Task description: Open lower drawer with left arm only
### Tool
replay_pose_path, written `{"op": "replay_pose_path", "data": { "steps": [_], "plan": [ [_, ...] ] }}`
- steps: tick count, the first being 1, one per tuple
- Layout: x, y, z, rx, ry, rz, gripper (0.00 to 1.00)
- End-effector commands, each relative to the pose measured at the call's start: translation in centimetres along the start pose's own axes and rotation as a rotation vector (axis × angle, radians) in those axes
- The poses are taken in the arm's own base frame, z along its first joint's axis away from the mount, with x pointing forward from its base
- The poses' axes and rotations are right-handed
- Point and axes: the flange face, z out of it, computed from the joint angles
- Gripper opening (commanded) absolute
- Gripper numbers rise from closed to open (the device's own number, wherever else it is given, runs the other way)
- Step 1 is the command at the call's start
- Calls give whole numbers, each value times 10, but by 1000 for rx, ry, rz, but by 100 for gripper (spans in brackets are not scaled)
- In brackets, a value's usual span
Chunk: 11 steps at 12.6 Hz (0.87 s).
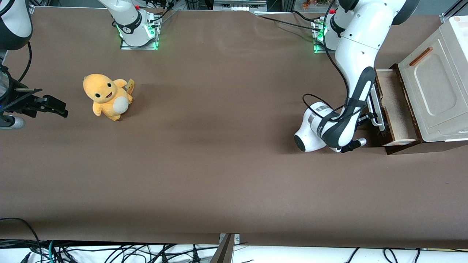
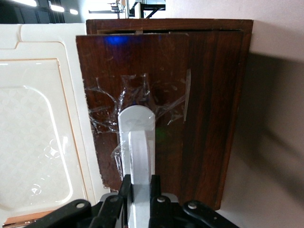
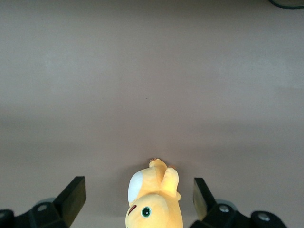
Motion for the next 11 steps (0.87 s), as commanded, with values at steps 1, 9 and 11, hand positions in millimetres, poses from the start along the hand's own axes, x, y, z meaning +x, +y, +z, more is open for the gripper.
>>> {"op": "replay_pose_path", "data": {
  "steps": [1, 9, 11],
  "plan": [
    [-13, -7, -11, 7, -52, 6, 17],
    [-6, -4, -1, 6, -65, 20, 79],
    [-5, -5, -2, -4, -64, 19, 90]
  ]
}}
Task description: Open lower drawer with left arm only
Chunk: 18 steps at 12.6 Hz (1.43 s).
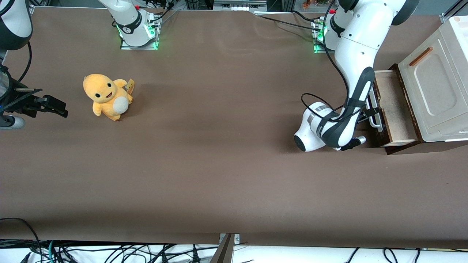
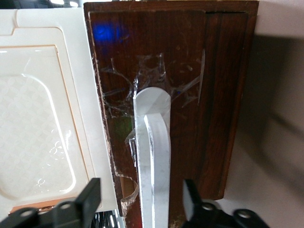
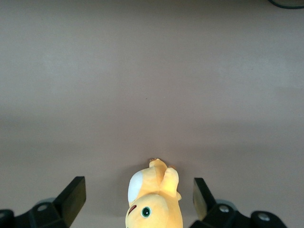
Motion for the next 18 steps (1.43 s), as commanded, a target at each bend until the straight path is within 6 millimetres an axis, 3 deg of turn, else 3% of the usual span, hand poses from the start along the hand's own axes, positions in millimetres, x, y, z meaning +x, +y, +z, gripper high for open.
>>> {"op": "replay_pose_path", "data": {
  "steps": [1, 5, 9, 13, 18],
  "plan": [
    [2, -7, -6, -32, -22, 7, 97],
    [8, -25, -32, -110, -15, 57, 100],
    [21, -64, -61, -223, -16, 120, 100],
    [30, -97, -75, -282, -27, 169, 100],
    [47, -168, -84, -451, -28, 254, 100]
  ]
}}
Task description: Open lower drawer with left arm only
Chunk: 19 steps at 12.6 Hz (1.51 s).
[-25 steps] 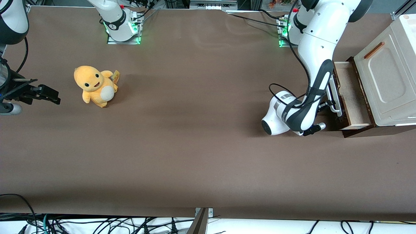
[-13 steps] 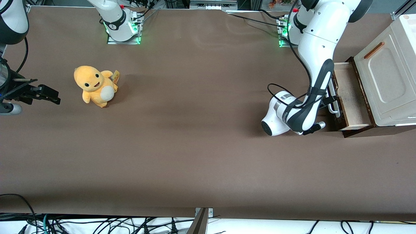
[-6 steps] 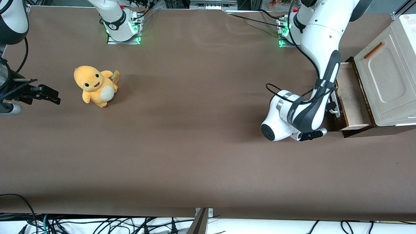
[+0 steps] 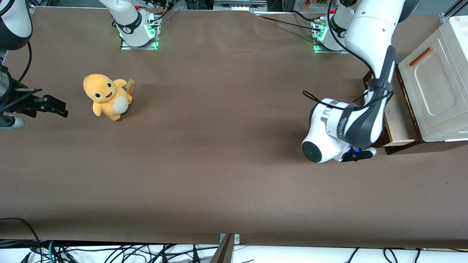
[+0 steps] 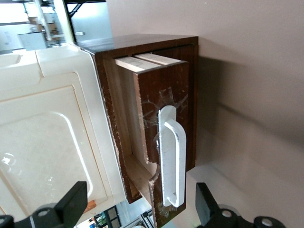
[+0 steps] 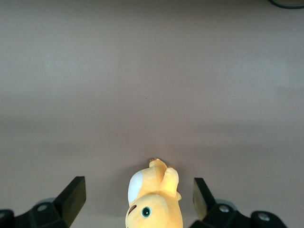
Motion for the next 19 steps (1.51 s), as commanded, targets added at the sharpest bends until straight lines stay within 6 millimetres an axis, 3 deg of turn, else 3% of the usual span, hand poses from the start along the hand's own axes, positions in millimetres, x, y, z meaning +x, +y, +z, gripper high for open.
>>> {"op": "replay_pose_path", "data": {
  "steps": [1, 4, 7, 14, 17, 19],
  "plan": [
    [-4, -49, -18, -134, -4, 64, 100],
    [-4, -92, -30, -333, 35, 165, 100],
    [3, -127, -39, -563, 99, 160, 100],
    [28, -148, -41, -824, 199, 151, 100],
    [37, -189, -22, -923, 226, 202, 100],
    [40, -205, -12, -919, 255, 251, 100]
  ]
}}
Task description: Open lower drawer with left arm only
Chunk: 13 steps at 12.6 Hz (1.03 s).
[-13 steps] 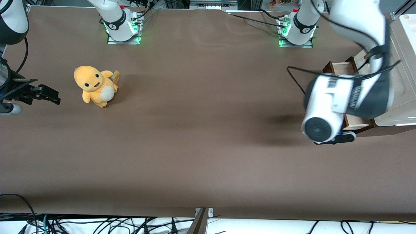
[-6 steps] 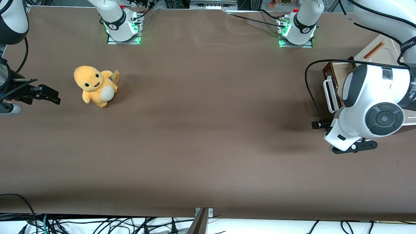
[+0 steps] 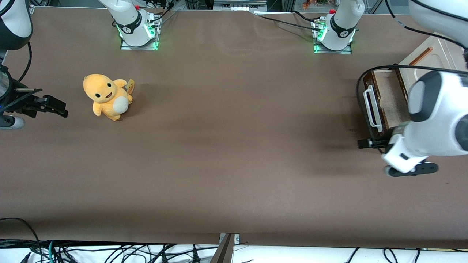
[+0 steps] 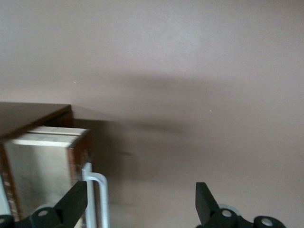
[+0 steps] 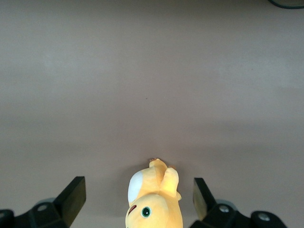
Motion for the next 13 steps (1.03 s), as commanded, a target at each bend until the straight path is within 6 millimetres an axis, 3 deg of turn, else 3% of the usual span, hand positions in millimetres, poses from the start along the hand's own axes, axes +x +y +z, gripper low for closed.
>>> {"op": "replay_pose_path", "data": {
  "steps": [1, 6, 13],
  "plan": [
    [-7, -20, -14, -42, 15, 57, 100],
    [0, -21, -23, -74, 96, 50, 100],
    [14, -12, -13, -74, 196, 118, 100]
  ]
}}
